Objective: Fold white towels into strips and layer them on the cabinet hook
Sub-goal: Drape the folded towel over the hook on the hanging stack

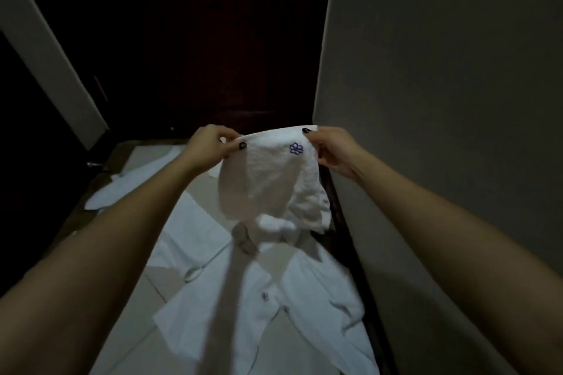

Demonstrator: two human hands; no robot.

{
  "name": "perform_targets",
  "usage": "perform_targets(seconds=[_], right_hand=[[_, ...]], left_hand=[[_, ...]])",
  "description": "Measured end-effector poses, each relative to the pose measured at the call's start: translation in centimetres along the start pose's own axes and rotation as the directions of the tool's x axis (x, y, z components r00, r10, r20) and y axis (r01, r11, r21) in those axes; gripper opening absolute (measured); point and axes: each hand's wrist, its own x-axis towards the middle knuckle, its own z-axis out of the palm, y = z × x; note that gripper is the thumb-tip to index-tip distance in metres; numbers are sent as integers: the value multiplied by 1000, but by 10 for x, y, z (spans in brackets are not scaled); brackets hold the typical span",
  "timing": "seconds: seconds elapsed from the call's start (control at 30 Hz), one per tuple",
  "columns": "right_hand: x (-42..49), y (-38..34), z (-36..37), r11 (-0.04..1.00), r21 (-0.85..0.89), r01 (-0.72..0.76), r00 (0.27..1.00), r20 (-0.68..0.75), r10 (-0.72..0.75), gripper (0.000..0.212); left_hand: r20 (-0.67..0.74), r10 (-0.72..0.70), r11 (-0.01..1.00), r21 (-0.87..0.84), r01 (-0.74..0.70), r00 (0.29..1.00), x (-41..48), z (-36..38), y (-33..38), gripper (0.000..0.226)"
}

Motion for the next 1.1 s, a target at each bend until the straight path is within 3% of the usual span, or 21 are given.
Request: perform_targets(seconds=[0.13, 0.27, 0.5, 0.6, 0.77, 0.87, 0.93, 1.0, 1.1], right_hand=[[-12, -114, 30, 995, -7, 98, 993, 68, -97, 11], [-38, -226, 69, 997, -12, 76, 982, 177, -73, 13], [-101, -457, 172, 936, -228, 267, 930, 314, -189, 31], [-130, -540, 217, 931, -211, 298, 899, 390, -199, 24], [-195, -656, 290, 851, -94, 516, 743, 543, -390, 22], [-236, -707, 331, 738, -78, 670, 606, 632, -483, 18], [-256, -730, 357, 629, -114, 769, 528, 668, -525, 15], [-271, -749, 376, 540, -174, 824, 505, 657, -559, 18], [-293, -769, 404, 543, -171, 822, 499, 677, -541, 36]], left_hand=[[-45, 33, 999, -36, -34, 998, 18, -109, 70, 14], [-90, 27, 989, -140, -39, 996, 22, -225, 156, 14], [-143, -39, 930, -367, -16, 989, 11, -445, 294, 22], [-220, -62, 911, -411, -35, 973, -3, -539, 343, 28], [-267, -83, 911, -411, -35, 960, -37, -674, 410, 29], [-318, -77, 923, -380, -53, 945, -65, -739, 443, 17], [-373, -84, 937, -345, -54, 924, -88, -769, 458, 21], [-436, -82, 950, -305, -61, 896, -114, -790, 472, 24], [-539, -119, 969, -245, -21, 834, -158, -815, 487, 30]])
